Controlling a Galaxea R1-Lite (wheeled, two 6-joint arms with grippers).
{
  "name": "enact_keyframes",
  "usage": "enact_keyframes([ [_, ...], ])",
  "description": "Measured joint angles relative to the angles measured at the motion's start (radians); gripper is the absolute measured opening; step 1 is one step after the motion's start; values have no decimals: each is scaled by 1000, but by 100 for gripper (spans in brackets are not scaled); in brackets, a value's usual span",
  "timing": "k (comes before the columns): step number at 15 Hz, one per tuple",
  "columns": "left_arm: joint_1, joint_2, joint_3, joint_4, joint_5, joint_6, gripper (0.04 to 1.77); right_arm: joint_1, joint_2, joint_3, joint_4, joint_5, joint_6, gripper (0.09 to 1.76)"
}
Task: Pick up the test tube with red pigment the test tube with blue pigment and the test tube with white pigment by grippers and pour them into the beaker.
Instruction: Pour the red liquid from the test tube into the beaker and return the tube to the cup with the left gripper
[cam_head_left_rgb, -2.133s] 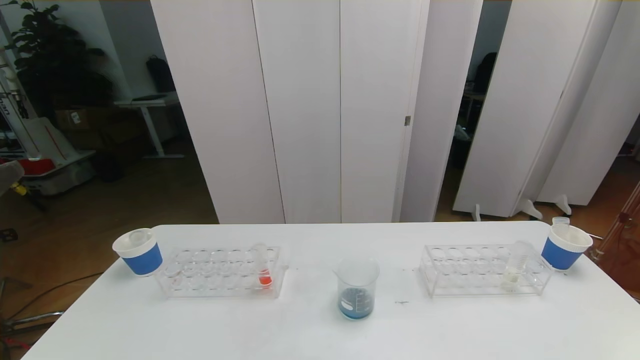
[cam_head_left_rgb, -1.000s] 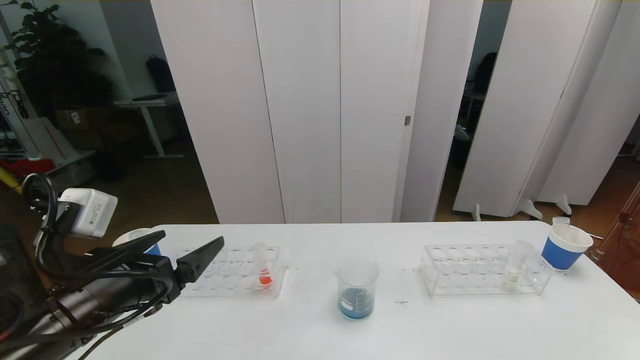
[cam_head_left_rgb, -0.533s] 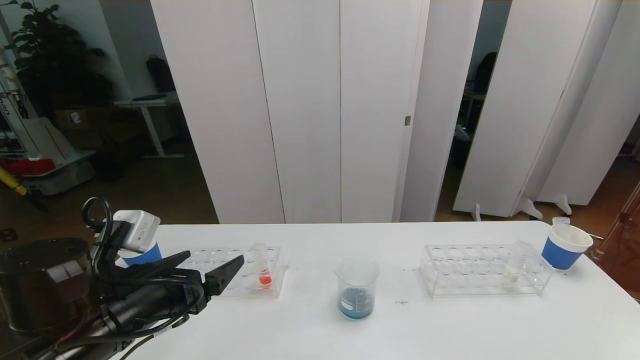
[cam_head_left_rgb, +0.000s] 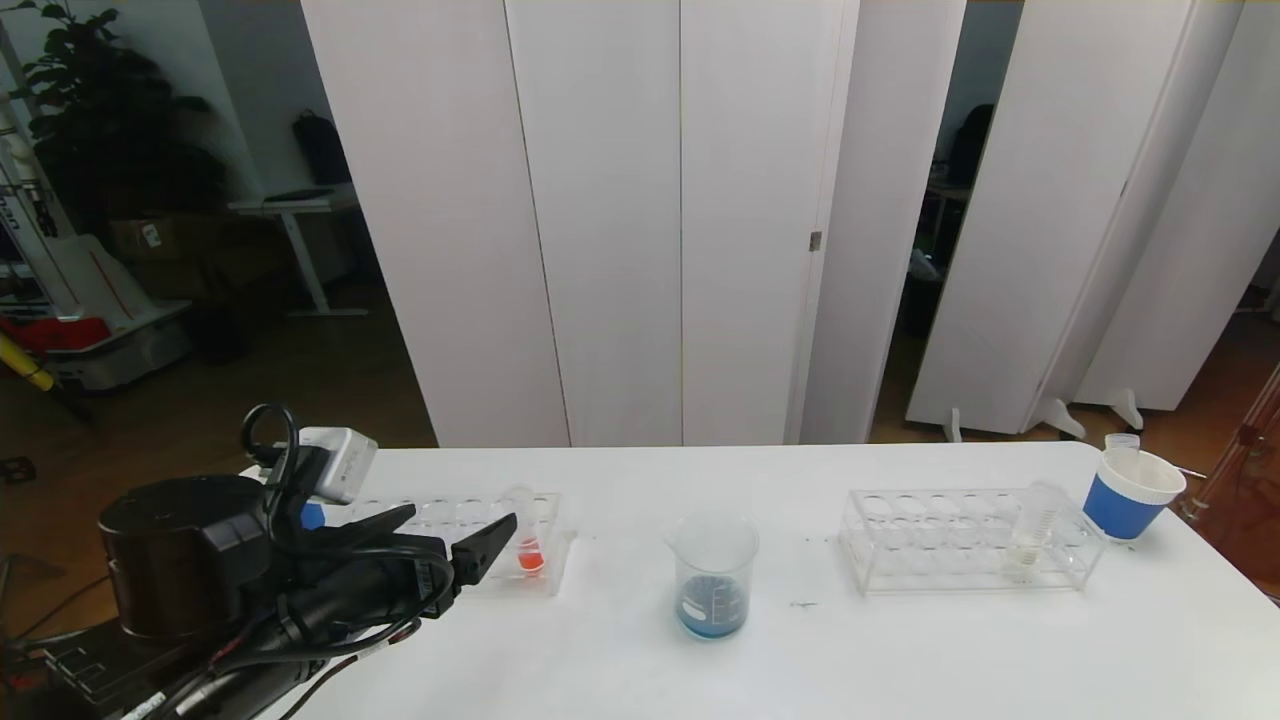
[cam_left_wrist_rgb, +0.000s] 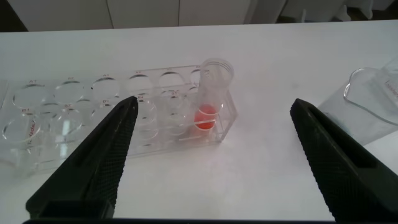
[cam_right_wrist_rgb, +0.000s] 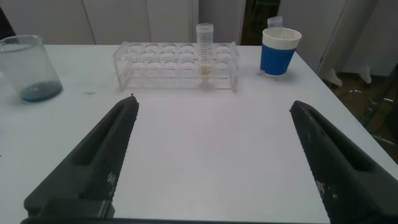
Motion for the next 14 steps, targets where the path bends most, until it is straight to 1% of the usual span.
enact_keyframes([
  [5, -18, 107, -9, -54, 4, -3, 175, 0, 0, 0, 0, 0, 0, 175],
  [8, -30, 167, -12, -99, 41, -9, 175, 0, 0, 0, 0, 0, 0, 175],
  [11, -42, 210, -33, -107, 55, -44, 175, 0, 0, 0, 0, 0, 0, 175],
  [14, -60, 252, -71, -121, 107, -66, 175, 0, 0, 0, 0, 0, 0, 175],
])
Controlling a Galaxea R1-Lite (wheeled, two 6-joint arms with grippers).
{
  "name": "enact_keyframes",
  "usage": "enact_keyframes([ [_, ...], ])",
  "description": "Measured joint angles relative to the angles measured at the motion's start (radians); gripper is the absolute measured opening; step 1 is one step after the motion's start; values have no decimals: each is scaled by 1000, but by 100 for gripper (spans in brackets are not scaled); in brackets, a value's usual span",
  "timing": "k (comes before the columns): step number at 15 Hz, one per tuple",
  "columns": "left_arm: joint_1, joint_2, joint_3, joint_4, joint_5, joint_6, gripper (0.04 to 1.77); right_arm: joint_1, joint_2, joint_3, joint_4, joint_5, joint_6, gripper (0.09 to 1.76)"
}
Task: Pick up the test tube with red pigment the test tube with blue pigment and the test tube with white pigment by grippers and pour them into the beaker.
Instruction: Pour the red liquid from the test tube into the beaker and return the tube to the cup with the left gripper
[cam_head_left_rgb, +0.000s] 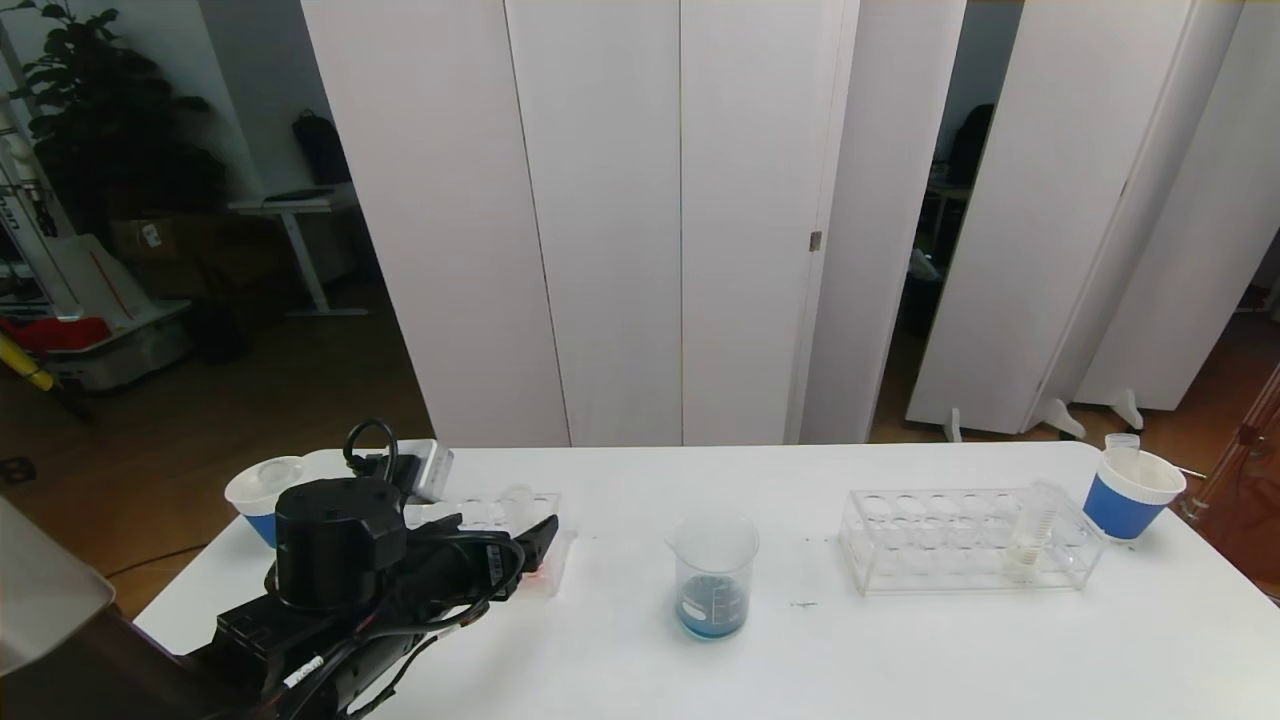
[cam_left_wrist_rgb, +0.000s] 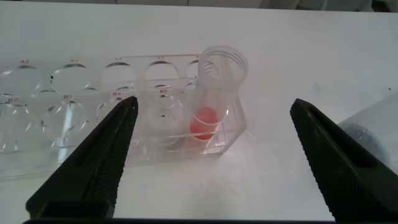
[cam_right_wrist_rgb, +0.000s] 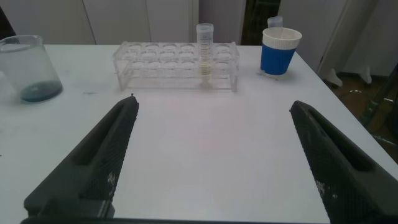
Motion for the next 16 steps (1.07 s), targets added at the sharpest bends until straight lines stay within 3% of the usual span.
enact_keyframes([
  [10, -9, 145, -67, -90, 107, -63, 175, 0, 0, 0, 0, -1, 0, 175],
  [16, -9, 173, -81, -102, 127, -69, 175, 0, 0, 0, 0, 0, 0, 175],
])
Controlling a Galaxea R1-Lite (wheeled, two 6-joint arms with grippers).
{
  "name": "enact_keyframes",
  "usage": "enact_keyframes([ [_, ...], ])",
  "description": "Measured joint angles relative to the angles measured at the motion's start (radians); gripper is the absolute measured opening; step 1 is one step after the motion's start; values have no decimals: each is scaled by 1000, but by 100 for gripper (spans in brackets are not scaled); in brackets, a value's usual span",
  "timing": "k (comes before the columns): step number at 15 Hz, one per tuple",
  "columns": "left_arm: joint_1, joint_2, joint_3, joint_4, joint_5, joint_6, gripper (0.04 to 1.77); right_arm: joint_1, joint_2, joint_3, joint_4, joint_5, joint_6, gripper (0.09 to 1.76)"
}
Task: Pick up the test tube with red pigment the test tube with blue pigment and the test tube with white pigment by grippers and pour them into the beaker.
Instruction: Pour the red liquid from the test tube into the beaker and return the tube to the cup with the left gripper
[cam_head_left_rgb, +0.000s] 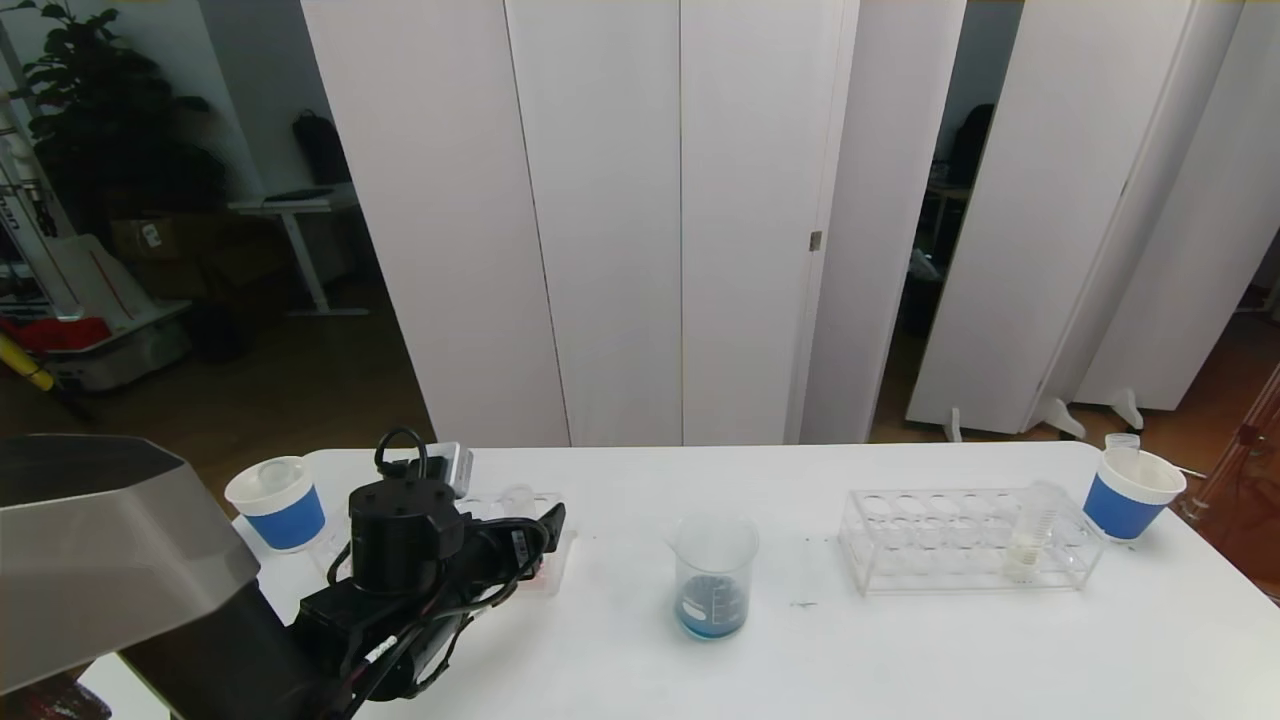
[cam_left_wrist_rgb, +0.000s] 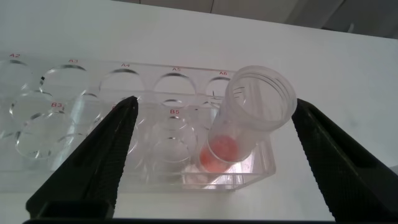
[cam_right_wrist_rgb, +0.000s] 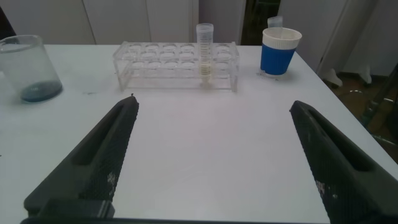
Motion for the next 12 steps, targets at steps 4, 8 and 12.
enact_keyframes([
  [4, 0, 10, -7, -10, 5, -1, 168, 0, 0, 0, 0, 0, 0, 175],
  [8, -11, 29, -12, -5, 0, 2, 43, 0, 0, 0, 0, 0, 0, 175],
  [12, -15, 34, -13, -10, 1, 0, 58, 0, 0, 0, 0, 0, 0, 175],
])
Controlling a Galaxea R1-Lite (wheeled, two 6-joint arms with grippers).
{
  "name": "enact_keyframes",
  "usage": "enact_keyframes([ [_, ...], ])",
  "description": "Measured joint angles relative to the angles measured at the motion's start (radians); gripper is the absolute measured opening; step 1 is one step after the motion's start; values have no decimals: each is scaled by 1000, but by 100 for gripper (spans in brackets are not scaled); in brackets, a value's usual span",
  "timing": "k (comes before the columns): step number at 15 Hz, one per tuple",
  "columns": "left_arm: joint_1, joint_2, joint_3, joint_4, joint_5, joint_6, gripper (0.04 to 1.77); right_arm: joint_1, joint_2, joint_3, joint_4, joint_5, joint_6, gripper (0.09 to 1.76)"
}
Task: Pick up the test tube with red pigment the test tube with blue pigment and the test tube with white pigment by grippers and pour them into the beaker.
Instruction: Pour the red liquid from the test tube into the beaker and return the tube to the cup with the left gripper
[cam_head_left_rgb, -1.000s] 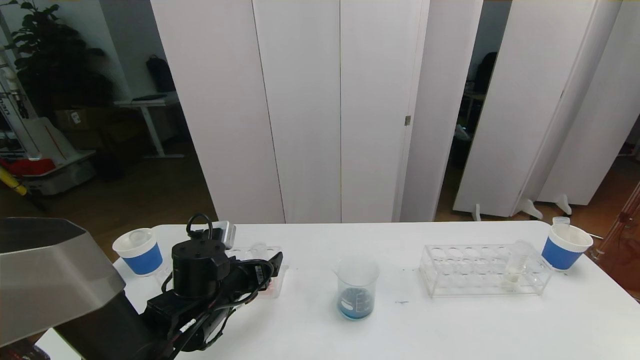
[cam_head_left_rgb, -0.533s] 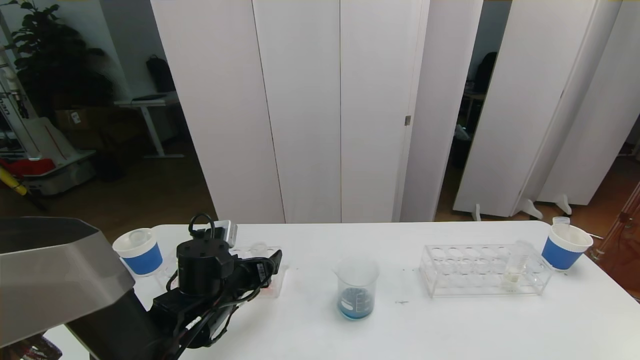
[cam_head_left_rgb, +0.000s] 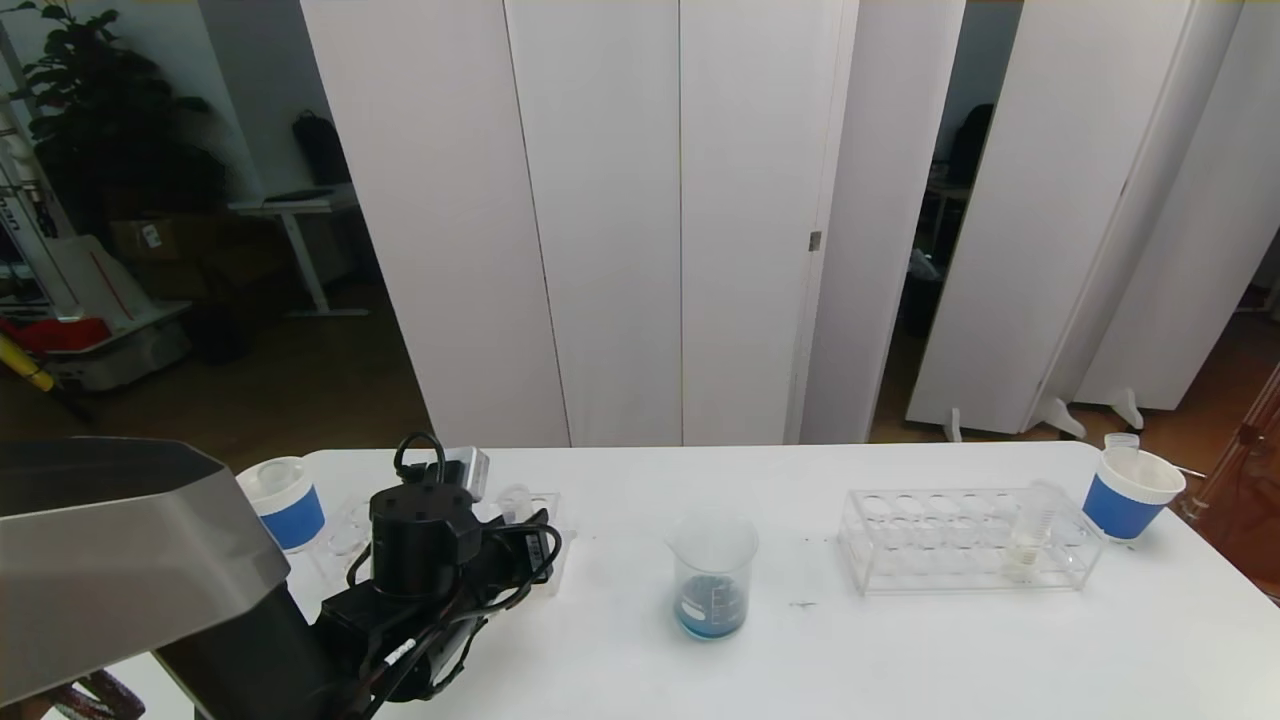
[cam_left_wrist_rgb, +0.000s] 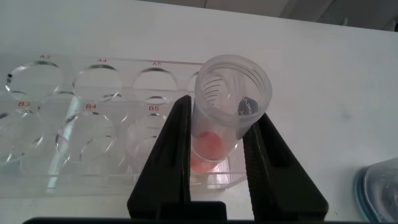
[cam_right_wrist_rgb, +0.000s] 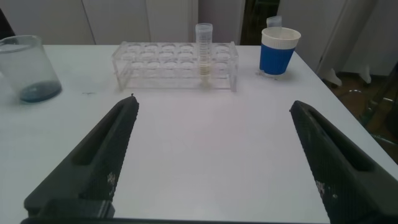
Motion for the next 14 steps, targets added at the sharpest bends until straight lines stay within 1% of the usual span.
enact_keyframes([
  [14, -3, -27, -10, 7, 1, 16, 58, 0, 0, 0, 0, 0, 0, 175],
])
